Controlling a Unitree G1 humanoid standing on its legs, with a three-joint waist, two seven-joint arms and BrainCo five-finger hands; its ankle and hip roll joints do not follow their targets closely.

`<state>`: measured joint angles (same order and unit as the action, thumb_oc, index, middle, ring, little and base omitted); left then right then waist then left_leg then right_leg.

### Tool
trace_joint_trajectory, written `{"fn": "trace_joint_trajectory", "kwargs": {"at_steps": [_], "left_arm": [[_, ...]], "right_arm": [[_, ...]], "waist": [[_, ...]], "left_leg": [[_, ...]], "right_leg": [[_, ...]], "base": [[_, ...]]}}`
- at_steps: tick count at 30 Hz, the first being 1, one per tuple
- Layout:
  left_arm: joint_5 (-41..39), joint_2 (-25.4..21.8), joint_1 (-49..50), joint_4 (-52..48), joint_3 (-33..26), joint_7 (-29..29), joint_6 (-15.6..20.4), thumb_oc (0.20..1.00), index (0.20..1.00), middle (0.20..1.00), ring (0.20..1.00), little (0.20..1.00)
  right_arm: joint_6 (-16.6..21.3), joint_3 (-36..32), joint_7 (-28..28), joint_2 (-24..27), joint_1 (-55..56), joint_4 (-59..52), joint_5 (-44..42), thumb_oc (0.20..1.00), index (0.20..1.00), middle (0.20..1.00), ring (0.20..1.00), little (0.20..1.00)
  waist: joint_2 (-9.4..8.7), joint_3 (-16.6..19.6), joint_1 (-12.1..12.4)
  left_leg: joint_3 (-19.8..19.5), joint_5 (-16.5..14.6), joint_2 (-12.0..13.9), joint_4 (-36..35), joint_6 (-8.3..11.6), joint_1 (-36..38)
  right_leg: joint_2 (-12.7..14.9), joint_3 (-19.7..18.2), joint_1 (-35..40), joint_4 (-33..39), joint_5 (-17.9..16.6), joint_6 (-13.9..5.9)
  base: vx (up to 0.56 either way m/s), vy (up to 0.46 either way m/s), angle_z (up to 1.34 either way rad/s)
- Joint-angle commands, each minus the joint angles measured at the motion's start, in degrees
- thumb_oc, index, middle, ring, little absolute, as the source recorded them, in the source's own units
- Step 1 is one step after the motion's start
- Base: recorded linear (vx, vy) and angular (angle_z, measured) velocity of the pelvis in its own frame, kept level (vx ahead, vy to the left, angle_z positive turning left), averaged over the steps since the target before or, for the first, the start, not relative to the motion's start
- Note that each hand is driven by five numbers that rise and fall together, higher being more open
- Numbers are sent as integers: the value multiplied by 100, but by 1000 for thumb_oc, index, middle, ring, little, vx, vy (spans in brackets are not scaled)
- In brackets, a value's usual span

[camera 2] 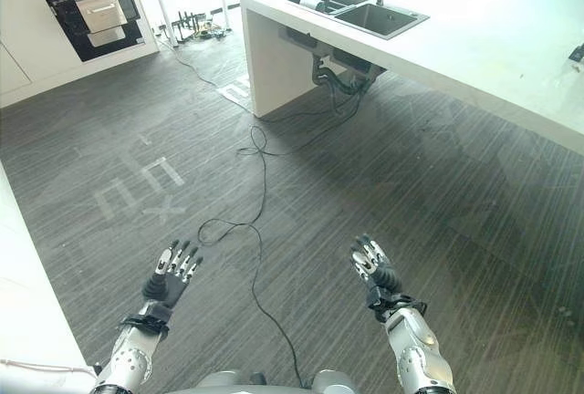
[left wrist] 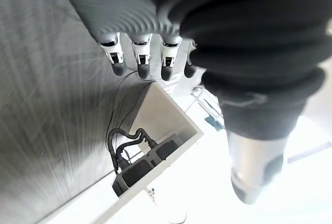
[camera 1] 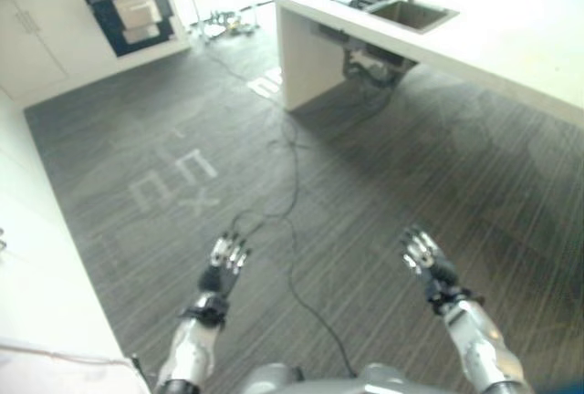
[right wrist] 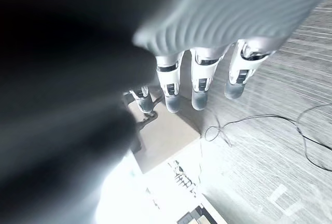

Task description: Place the dishes in the dishwasher.

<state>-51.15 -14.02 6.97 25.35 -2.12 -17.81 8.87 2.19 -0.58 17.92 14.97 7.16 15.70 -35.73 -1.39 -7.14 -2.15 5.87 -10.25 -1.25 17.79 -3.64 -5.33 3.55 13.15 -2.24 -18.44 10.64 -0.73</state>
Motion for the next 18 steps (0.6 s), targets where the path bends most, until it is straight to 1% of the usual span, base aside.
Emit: {"fn": "trace_joint_trajectory", "kwargs": {"at_steps": [1,2,3,5,9,12,18], "left_arm": [[806,-332,109,-312,34,234,650,1000,1000,1000,1000,1000],[937,-366,167,-478,36,284,625,1000,1000,1000,1000,1000],[1104,-388,271,-605,-6,296,656,1000,1000,1000,1000,1000],[1144,-400,338,-701,-24,303,675,1000,1000,1000,1000,1000],[1035,-420,377,-735,-93,300,691,1000,1000,1000,1000,1000],[949,-441,328,-755,-118,252,605,1000,1000,1000,1000,1000],[945,-458,313,-842,-98,258,546,1000,1000,1000,1000,1000]], "right_arm": [[472,9,-84,218,45,-260,465,1000,1000,1000,1000,1000],[452,16,-63,281,131,-428,548,1000,1000,1000,1000,1000],[543,-15,15,322,222,-489,683,1000,1000,1000,1000,1000],[563,-22,7,352,264,-581,729,1000,1000,1000,1000,1000],[661,-4,19,392,262,-597,732,1000,1000,1000,1000,1000],[672,16,-45,416,216,-599,689,1000,1000,1000,1000,1000],[740,79,-136,486,186,-730,810,1000,1000,1000,1000,1000]], "waist": [[66,244,-35],[59,246,-39],[54,254,-32],[52,246,-19],[30,231,20],[35,225,26],[17,224,36]], "left_leg": [[374,-376,533,-60,598,262],[376,-366,544,-60,596,266],[383,-359,555,-60,597,262],[395,-346,572,-60,605,252],[391,-349,583,-60,611,241],[379,-339,587,-60,624,228],[349,-328,596,-60,637,207]], "right_leg": [[468,-68,-113,125,-46,-692],[458,-76,-106,125,-34,-680],[445,-80,-110,125,-26,-675],[448,-66,-118,125,-28,-671],[457,-21,-111,125,-15,-674],[455,-1,-110,125,-8,-673],[414,-15,-126,125,5,-663]], "base": [[22,-32,-1],[27,-60,-1],[15,-62,0],[-12,-42,1],[-21,-41,0],[0,0,0],[5,-18,0]]}}
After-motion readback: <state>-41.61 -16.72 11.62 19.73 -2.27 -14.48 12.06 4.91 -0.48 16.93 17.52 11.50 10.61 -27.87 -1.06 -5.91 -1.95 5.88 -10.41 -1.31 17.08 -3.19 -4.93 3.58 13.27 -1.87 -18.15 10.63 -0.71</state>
